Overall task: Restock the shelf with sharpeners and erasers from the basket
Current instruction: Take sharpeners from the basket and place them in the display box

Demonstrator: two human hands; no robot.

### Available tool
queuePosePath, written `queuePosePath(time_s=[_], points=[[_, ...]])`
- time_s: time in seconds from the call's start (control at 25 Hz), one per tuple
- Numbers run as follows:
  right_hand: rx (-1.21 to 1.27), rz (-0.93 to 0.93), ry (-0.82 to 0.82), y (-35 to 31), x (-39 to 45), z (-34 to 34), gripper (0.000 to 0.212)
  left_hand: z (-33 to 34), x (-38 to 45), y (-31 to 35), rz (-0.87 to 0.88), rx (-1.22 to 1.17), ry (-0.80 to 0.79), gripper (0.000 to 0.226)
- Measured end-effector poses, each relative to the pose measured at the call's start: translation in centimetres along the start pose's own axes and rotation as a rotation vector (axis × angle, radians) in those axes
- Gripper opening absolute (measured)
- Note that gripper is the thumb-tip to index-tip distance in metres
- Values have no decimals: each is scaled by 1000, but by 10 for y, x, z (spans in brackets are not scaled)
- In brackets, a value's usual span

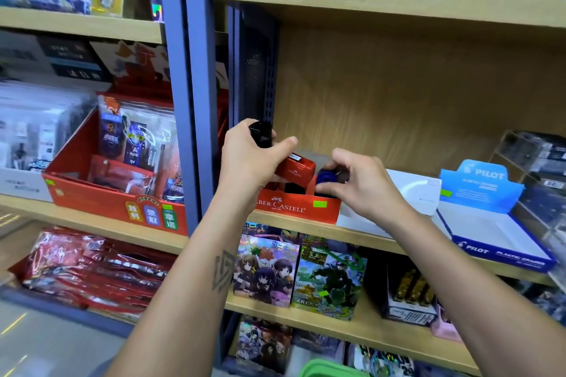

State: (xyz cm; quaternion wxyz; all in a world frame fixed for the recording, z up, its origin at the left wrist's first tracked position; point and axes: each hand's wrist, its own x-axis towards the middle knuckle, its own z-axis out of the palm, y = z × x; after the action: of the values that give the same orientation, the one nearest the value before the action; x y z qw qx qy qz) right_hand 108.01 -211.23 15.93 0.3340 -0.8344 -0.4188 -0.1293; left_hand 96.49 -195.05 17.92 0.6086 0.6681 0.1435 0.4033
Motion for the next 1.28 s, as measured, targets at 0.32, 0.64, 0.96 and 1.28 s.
queuePosePath(time_s=[0.32,0.64,0.96,1.28], points=[[124,-29,57,-31,-5,-23,33,10,-4,-4,43,41,19,27],[37,-19,-139,-67,5,-34,19,10,-2,0,106,54,2,21],[356,43,-154,-59,15,-37,39,-6,2,10,-153,-288,-151,23],[177,89,21,-30,36,-33,28,-5,1,4,48,-55,-127,9]])
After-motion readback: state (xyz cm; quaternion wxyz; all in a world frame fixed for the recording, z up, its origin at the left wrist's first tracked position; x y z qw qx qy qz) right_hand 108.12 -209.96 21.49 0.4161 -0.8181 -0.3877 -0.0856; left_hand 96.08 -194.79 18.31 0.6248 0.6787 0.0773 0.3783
